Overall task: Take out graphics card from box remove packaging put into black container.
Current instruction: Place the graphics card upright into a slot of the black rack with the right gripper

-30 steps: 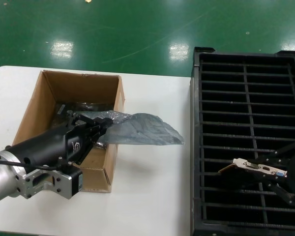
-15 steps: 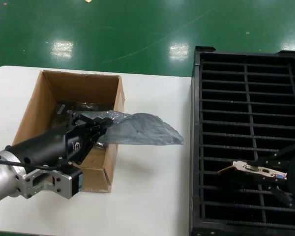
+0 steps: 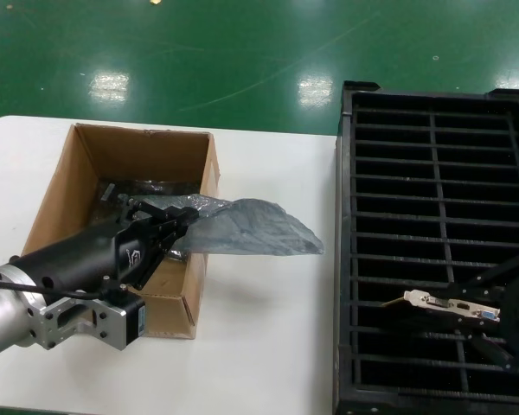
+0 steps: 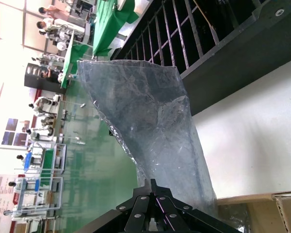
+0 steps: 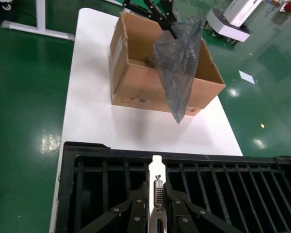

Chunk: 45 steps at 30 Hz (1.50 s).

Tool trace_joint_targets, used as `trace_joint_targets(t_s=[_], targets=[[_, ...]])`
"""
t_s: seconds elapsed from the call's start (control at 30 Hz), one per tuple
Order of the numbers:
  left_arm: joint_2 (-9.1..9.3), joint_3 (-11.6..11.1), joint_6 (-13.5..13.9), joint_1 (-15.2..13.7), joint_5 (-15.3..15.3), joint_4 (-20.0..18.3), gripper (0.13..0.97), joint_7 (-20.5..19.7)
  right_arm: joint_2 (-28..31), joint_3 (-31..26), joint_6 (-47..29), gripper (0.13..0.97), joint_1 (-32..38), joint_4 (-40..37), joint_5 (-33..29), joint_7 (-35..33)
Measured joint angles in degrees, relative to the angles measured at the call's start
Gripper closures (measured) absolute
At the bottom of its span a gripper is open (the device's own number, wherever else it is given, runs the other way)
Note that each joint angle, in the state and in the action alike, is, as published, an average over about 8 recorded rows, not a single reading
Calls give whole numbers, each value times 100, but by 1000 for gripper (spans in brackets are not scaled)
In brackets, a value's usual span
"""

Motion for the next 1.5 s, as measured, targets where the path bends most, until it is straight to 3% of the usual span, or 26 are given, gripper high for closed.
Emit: trace_joint_targets(t_s=[0.43,1.5], targets=[[0,0,0,0,0,0,958,0,-58,-89,-177,908,156,-27,72,-56],[1,-1,1,0,0,0,958,0,-907,-508,-227,891,985,-955,-724,-86]])
